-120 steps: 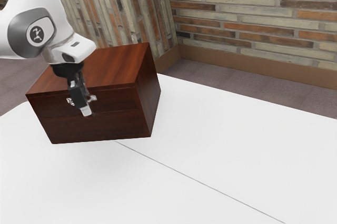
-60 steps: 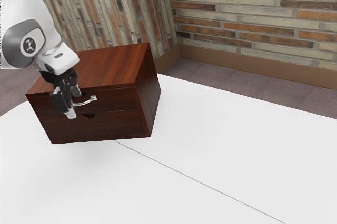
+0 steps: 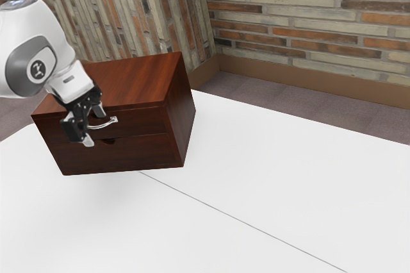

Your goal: Pull the drawer handle with one arm to open the drawer

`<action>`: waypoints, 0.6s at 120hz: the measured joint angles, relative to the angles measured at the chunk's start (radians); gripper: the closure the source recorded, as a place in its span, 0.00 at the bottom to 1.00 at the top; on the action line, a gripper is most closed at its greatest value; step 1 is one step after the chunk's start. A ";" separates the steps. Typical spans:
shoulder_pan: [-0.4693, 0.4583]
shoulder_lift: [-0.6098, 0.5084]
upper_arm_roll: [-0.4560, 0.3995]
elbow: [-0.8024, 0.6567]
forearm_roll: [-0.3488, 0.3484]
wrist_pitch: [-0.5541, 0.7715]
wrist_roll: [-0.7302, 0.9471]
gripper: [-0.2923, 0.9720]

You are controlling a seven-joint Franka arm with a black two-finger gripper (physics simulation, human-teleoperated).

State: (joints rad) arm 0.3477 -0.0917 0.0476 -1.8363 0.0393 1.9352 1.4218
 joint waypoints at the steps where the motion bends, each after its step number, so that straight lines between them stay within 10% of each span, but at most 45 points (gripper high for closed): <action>1: 0.001 0.000 0.000 -0.001 0.000 0.001 0.002 0.23; 72: 0.017 -0.011 0.003 -0.066 0.001 0.075 0.093 0.34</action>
State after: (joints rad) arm 0.3643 -0.1024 0.0506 -1.9018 0.0399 2.0106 1.5144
